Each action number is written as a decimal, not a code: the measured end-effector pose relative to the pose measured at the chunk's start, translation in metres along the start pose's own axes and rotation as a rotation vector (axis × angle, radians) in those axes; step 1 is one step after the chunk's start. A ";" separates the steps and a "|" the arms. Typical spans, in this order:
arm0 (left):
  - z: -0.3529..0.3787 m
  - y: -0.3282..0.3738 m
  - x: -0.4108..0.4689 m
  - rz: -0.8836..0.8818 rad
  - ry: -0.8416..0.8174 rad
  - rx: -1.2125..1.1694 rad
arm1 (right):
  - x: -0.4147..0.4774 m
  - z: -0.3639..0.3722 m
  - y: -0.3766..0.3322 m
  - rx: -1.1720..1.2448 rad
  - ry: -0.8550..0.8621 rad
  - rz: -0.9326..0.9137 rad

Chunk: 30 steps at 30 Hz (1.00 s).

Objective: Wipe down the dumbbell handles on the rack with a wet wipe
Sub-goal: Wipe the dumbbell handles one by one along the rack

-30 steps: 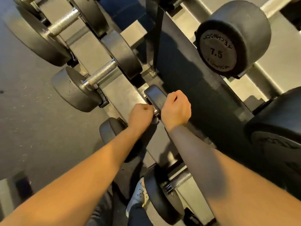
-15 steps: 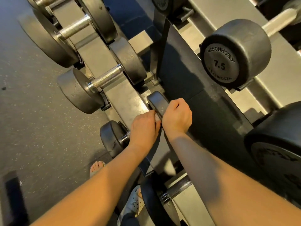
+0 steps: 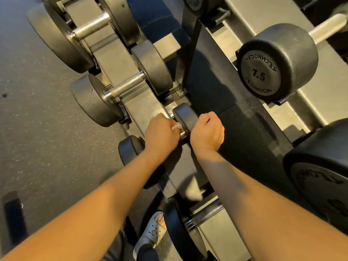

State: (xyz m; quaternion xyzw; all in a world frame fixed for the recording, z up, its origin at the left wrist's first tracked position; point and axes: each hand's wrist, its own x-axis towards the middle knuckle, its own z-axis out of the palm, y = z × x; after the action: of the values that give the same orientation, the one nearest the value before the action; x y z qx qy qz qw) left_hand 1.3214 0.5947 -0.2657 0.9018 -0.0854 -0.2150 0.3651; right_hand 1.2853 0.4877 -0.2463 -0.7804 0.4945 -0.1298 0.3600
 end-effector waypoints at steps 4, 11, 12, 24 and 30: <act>0.025 0.018 -0.053 -0.134 0.111 -0.453 | 0.000 0.000 0.002 0.012 -0.003 -0.020; 0.092 0.009 -0.034 -1.031 0.103 -1.567 | 0.001 0.002 0.005 0.012 -0.015 -0.046; 0.090 0.007 -0.030 -1.042 0.080 -1.668 | 0.000 0.002 0.005 0.012 -0.016 -0.052; 0.051 0.020 -0.033 -1.148 0.117 -1.981 | -0.001 0.002 0.006 0.012 -0.011 -0.076; 0.020 0.034 -0.046 -0.790 0.282 -1.239 | -0.002 0.000 0.004 0.013 -0.006 -0.058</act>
State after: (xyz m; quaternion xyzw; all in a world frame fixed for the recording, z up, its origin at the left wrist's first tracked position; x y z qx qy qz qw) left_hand 1.2715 0.5718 -0.2400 0.5133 0.4294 -0.2212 0.7093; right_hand 1.2820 0.4881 -0.2483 -0.7924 0.4698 -0.1413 0.3627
